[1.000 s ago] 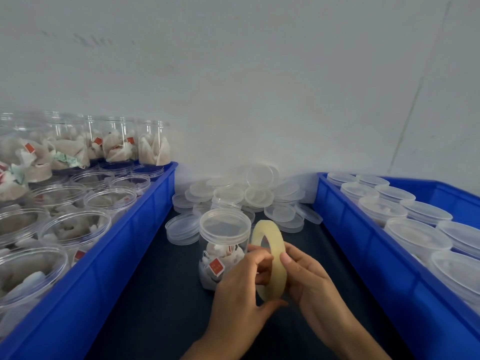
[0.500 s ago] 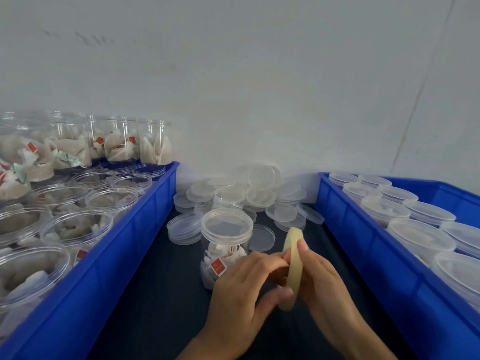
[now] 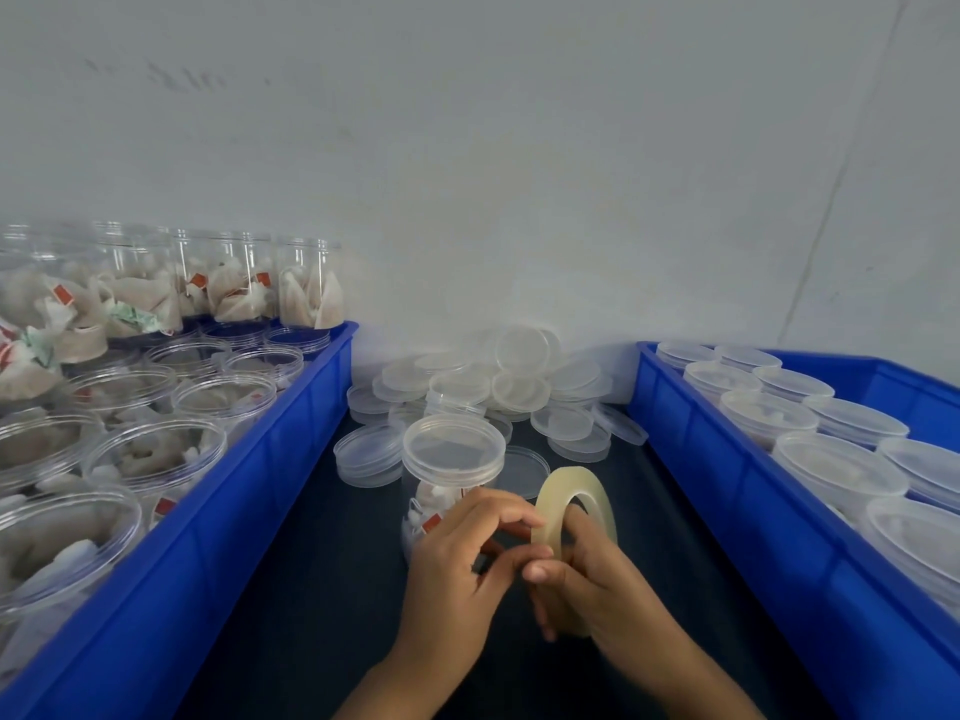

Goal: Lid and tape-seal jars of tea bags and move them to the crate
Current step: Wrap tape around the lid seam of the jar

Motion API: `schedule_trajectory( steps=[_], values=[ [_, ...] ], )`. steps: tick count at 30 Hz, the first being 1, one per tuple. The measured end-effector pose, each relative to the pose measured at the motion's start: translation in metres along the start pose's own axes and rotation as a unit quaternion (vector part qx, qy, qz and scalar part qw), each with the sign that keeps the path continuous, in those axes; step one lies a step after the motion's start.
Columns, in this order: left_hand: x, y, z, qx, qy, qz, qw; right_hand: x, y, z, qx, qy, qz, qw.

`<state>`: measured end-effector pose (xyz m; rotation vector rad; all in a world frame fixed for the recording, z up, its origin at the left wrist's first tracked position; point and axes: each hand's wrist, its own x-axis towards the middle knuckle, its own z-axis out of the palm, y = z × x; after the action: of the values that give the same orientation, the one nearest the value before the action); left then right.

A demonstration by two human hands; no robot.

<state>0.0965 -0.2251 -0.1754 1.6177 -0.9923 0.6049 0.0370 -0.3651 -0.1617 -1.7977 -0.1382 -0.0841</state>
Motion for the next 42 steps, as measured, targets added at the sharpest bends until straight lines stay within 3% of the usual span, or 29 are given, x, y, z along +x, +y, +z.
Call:
schedule_trajectory(
  steps=[9,22,27,32,42],
  values=[
    [0.002,-0.003,0.001,-0.043,-0.021,-0.061,0.997,0.0,0.005,0.001,-0.038,-0.001,0.018,0.999],
    [-0.002,-0.002,0.0,-0.049,-0.013,-0.054,0.997,-0.002,0.001,0.001,-0.021,-0.021,0.017,0.999],
    [-0.001,-0.002,-0.001,-0.042,-0.028,-0.041,0.998,-0.003,-0.001,0.001,-0.065,-0.021,0.025,0.997],
    [0.0,-0.001,0.0,0.012,-0.056,-0.027,0.998,-0.004,-0.006,0.001,-0.084,-0.027,0.016,0.996],
    [-0.004,0.0,0.0,0.082,-0.012,-0.024,0.996,-0.003,-0.012,-0.005,-0.012,-0.057,0.08,0.995]
  ],
)
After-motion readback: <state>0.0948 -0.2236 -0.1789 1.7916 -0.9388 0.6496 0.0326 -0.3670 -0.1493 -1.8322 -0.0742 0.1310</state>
